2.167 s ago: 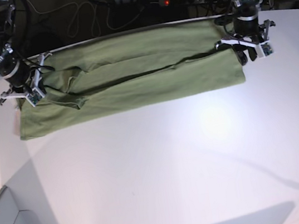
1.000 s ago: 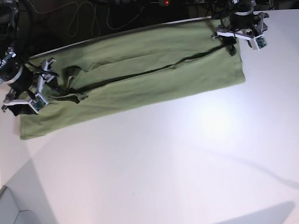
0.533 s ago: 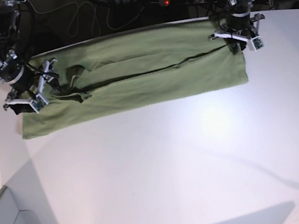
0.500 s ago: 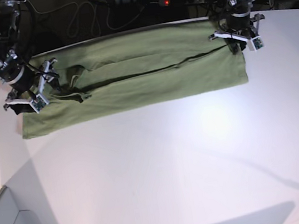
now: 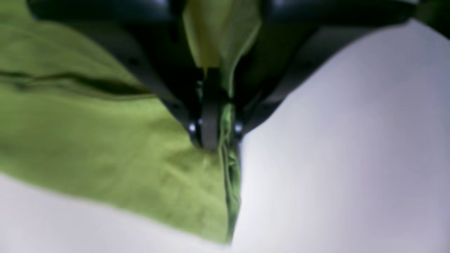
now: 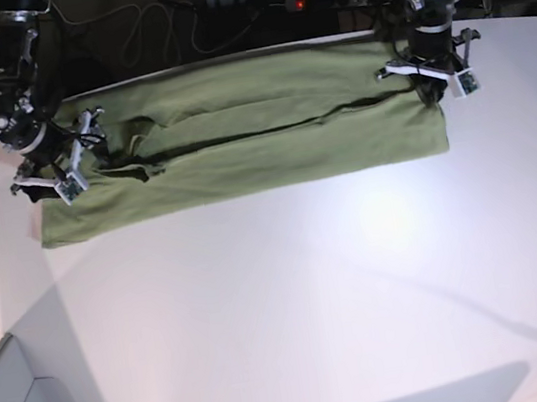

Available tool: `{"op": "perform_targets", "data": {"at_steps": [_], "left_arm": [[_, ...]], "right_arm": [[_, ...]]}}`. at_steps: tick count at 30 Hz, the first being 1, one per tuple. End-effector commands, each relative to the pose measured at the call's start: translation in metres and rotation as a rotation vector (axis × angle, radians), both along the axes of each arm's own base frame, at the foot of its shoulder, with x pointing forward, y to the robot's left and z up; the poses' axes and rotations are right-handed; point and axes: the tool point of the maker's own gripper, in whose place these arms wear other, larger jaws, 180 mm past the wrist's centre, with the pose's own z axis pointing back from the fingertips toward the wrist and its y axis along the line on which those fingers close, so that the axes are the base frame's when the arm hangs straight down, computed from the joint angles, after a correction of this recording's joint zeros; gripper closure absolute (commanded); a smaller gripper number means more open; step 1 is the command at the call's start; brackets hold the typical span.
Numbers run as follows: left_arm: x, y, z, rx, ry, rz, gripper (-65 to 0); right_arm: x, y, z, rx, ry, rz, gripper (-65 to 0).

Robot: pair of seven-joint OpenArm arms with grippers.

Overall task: Fold the T-shirt properly
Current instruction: 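Carry the left gripper's end of the strip toward the right gripper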

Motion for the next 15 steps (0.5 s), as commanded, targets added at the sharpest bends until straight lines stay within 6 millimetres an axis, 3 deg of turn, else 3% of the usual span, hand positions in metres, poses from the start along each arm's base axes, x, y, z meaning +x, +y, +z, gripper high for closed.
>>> {"op": "perform_targets", "data": {"at_steps": [1,5,9,15], "left_arm": [[0.006,-0.002,0.018,0.016,-0.062,-0.006,0.0],[0.013,-0.01,0.046,0.023,-0.136,-0.015,0.0],[0.016,-0.027,0.057,0.009,-0.163,-0.043,0.0],[0.028,-0.091,0.055,-0.099,-0.183,-0.182,0.0]], "right_arm": [[0.003,-0.001,0.005,0.005,-0.018,0.011,-46.9],[0.0,-0.002,-0.001,0.011,0.0,0.006,-41.3],[0.0,-0.002,-0.002,0.014,0.003,0.004,-40.7],[0.004,-0.001,-0.001,0.017,-0.005,0.004,-40.7]]}}
